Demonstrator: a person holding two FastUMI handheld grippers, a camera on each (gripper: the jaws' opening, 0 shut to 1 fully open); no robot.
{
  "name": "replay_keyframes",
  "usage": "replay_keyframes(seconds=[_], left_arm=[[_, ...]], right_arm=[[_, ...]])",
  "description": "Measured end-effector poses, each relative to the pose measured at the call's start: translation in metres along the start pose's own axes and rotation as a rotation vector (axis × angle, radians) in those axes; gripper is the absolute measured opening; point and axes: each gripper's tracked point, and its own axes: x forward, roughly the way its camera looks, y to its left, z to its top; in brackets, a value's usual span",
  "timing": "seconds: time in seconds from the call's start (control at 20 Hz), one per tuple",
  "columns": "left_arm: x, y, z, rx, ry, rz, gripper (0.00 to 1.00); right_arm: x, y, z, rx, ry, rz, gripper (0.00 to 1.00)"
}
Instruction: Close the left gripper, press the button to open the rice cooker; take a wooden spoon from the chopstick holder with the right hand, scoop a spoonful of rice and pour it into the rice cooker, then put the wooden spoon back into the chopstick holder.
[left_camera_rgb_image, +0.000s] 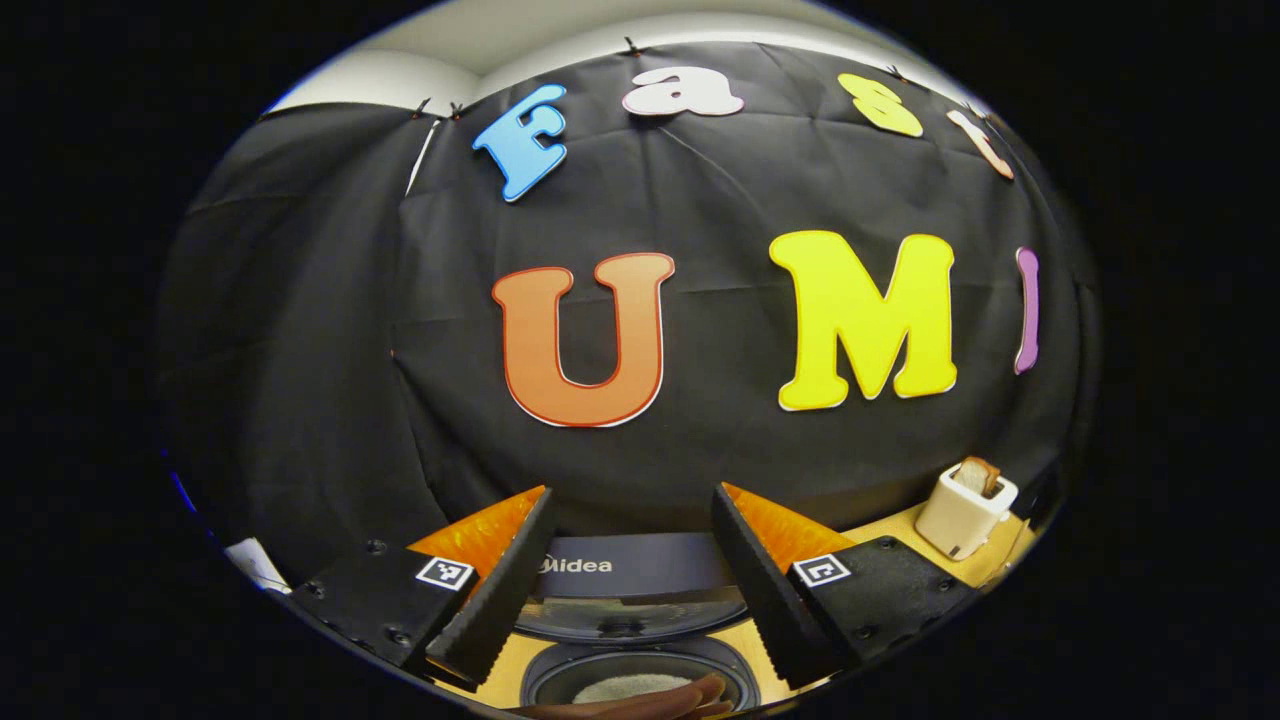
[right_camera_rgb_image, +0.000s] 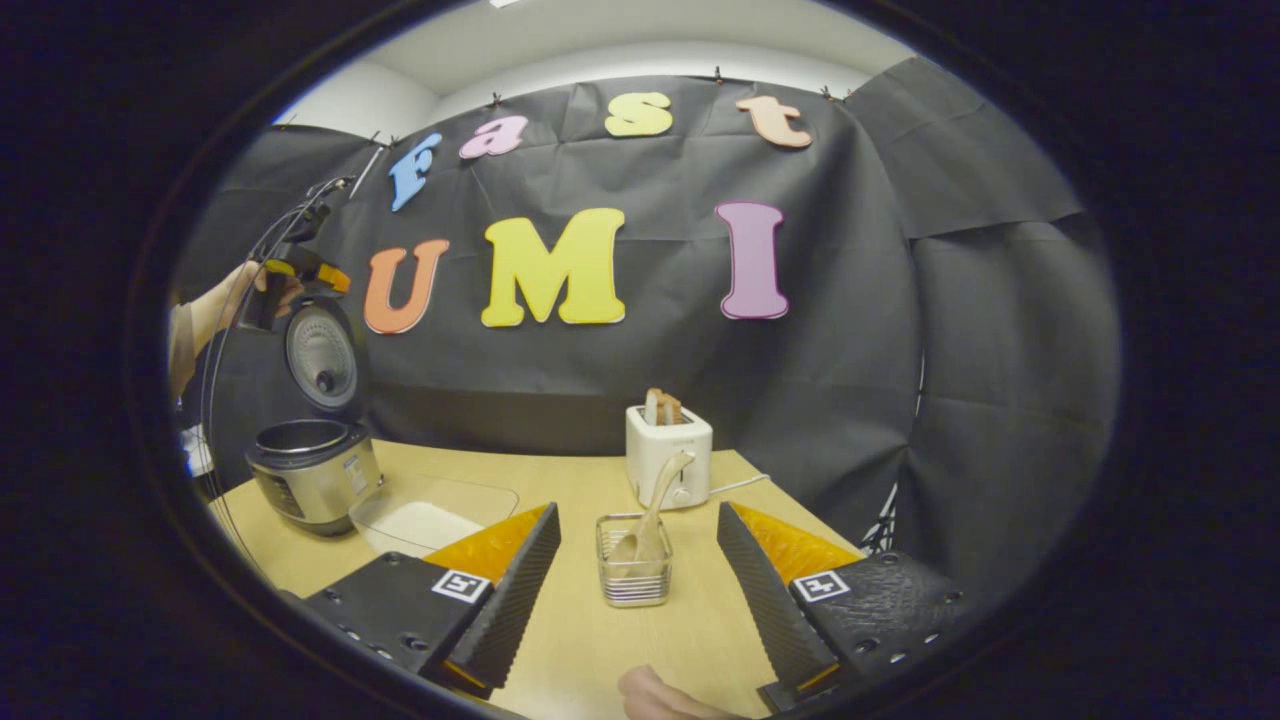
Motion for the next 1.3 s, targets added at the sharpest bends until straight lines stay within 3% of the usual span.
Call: replay_keyframes(seconds=[0.05, 0.25, 0.55, 0.75, 1.1, 1.3], left_arm=[[-0.001, -0.001, -0.003, 0.029, 0.003, 0.01, 0.99], [-0.011, -0.004, -0.006, -0.016, 0.015, 0.011, 1.0], [-0.077, -0.014, -0.04, 0.008, 0.055, -0.012, 1.0], [-0.098, -0.018, -0.057, -0.028, 0.112, -0.036, 1.0], [-0.129, -0.039, -0.107, -0.004, 0.201, -0.085, 0.96], [-0.138, -0.042, -0.12, 0.045, 0.169, -0.072, 0.96]], right_arm=[[-0.002, -0.001, 0.003, -0.001, -0.012, -0.004, 0.94], [-0.013, 0.004, 0.012, -0.008, -0.04, 0.012, 0.94], [-0.035, 0.009, 0.028, -0.043, -0.102, -0.004, 0.94], [-0.027, 0.016, 0.012, -0.097, -0.064, -0.026, 0.94], [-0.013, 0.011, -0.01, -0.143, 0.018, -0.106, 0.95], [-0.014, 0.011, -0.013, -0.148, 0.029, -0.098, 0.97]])
